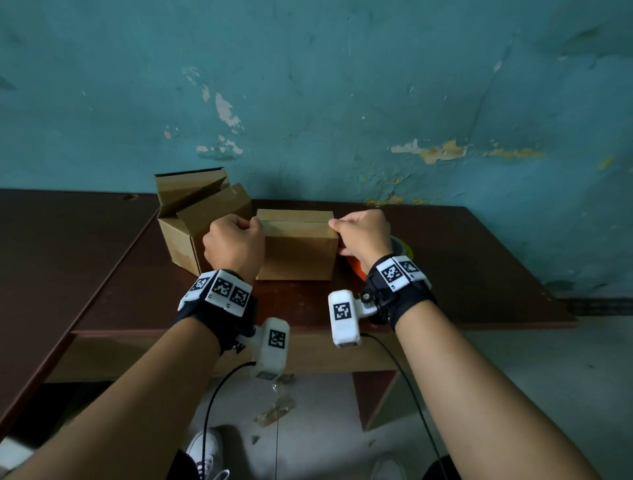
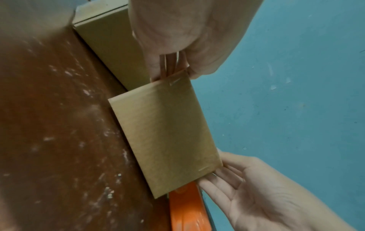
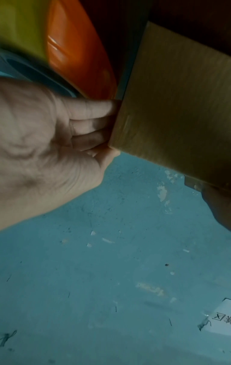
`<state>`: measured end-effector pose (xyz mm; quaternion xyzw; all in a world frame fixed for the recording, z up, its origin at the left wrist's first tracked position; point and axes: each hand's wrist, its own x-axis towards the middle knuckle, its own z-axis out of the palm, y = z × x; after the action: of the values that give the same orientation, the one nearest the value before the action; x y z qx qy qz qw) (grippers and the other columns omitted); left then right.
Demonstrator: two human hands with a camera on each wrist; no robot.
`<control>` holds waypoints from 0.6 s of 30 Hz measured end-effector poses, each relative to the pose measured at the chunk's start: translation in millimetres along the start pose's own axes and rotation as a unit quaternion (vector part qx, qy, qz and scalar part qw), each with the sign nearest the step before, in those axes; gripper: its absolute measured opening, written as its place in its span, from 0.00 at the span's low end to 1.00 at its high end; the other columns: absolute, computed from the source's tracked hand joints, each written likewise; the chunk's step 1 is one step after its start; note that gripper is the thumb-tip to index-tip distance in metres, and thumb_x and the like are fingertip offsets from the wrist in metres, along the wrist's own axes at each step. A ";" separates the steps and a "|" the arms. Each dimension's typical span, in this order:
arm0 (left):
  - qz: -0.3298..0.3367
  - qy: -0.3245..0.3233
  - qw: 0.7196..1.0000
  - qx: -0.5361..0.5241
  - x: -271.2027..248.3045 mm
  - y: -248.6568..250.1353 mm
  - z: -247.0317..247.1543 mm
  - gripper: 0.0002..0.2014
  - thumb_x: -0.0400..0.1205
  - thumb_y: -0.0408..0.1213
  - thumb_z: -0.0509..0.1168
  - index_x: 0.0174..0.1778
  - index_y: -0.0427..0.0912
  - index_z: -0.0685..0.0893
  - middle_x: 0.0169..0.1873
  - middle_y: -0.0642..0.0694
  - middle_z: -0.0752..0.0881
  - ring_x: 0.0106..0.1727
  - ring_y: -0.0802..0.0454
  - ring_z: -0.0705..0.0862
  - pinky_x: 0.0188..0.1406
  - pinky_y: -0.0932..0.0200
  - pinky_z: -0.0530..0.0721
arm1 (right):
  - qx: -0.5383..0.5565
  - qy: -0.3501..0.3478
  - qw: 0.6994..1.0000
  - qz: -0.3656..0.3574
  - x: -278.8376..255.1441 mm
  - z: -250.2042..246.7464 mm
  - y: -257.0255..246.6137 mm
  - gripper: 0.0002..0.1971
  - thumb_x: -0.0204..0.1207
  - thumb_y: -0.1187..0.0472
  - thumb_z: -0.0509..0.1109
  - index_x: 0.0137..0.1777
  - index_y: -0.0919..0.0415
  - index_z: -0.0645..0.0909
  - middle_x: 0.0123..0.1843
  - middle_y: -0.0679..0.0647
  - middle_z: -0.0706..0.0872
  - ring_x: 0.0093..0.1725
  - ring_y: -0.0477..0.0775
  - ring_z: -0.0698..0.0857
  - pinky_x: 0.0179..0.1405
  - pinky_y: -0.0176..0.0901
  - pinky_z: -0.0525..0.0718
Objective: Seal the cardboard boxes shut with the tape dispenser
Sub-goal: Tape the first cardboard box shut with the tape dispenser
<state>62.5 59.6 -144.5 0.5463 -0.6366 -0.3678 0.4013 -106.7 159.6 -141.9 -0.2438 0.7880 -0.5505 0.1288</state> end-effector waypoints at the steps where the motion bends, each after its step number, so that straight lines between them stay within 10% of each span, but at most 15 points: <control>1: 0.001 0.005 1.000 0.000 1.5 5.5 1.1 0.13 0.89 0.48 0.69 0.46 0.45 0.90 0.40 0.48 0.85 0.48 0.45 0.85 0.49 0.52 0.80 | -0.002 0.004 1.000 -0.003 2.8 -0.3 -3.8 0.05 0.80 0.58 0.82 0.45 0.60 0.93 0.42 0.55 0.94 0.41 0.59 0.95 0.42 0.59 0.97; 5: 0.030 0.016 0.999 -0.016 11.0 35.5 8.9 0.18 0.93 0.47 0.61 0.46 0.39 0.87 0.43 0.42 0.86 0.47 0.42 0.84 0.50 0.51 0.79 | -0.015 0.029 0.999 -0.043 22.7 -3.6 -22.3 0.14 0.77 0.56 0.76 0.38 0.68 0.89 0.35 0.62 0.92 0.38 0.67 0.93 0.44 0.69 0.95; 10: 0.049 -0.017 0.997 -0.065 31.1 68.5 30.6 0.20 0.91 0.41 0.57 0.32 0.41 0.78 0.41 0.39 0.87 0.45 0.38 0.86 0.48 0.46 0.85 | -0.032 0.042 0.996 -0.071 61.8 -11.2 -44.2 0.24 0.71 0.64 0.66 0.19 0.54 0.58 0.21 0.49 0.57 0.31 0.57 0.65 0.35 0.53 0.75; 15: 0.070 -0.088 0.990 -0.086 52.2 77.7 55.4 0.17 0.88 0.39 0.58 0.42 0.36 0.88 0.37 0.41 0.86 0.42 0.41 0.83 0.46 0.50 0.82 | -0.061 0.034 0.997 -0.039 93.6 -19.9 -52.0 0.12 0.71 0.65 0.65 0.29 0.57 0.68 0.30 0.58 0.69 0.34 0.58 0.71 0.38 0.52 0.73; 18: 0.080 -0.118 0.985 -0.098 62.4 79.3 69.9 0.15 0.89 0.38 0.58 0.47 0.37 0.88 0.41 0.42 0.86 0.43 0.44 0.82 0.48 0.51 0.80 | -0.057 0.026 0.997 -0.034 109.6 -21.3 -47.9 0.14 0.73 0.65 0.65 0.44 0.78 0.85 0.45 0.75 0.90 0.42 0.79 0.86 0.43 0.69 0.87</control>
<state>-38.1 10.4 -94.3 0.4046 -0.6820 -0.4574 0.4025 -198.0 105.9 -82.4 -0.2634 0.8122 -0.5149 0.0754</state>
